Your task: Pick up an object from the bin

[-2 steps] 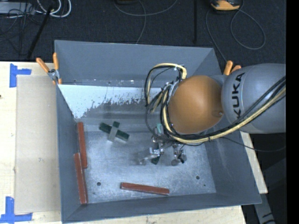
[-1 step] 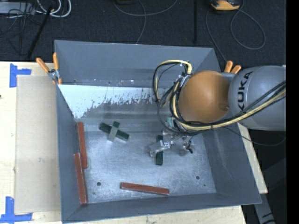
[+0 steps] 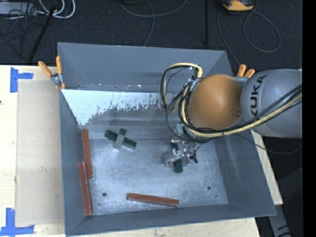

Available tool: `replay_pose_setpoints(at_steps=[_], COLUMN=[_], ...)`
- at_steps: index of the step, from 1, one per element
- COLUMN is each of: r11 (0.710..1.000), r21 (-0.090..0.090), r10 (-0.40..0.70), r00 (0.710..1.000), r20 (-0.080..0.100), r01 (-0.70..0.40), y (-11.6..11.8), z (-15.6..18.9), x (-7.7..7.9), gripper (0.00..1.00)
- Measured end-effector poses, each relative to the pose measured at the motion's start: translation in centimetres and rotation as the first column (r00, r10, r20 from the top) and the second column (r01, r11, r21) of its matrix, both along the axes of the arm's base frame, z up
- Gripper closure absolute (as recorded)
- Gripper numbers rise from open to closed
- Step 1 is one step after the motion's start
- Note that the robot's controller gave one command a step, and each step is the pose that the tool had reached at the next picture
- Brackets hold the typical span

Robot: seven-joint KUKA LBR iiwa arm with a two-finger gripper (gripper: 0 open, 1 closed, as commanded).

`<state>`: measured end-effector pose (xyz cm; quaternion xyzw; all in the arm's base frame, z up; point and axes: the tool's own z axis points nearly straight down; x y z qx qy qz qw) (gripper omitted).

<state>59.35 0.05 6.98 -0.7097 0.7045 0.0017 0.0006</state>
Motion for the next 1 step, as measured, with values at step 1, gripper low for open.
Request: replay_pose_setpoints(at_steps=[1], r11=[0.997], r21=[-0.002], r10=[-0.075], r00=[0.997], r20=[0.008], r01=[0.075], y=[-1.05], z=[16.19], x=[-2.54], gripper=[1.0])
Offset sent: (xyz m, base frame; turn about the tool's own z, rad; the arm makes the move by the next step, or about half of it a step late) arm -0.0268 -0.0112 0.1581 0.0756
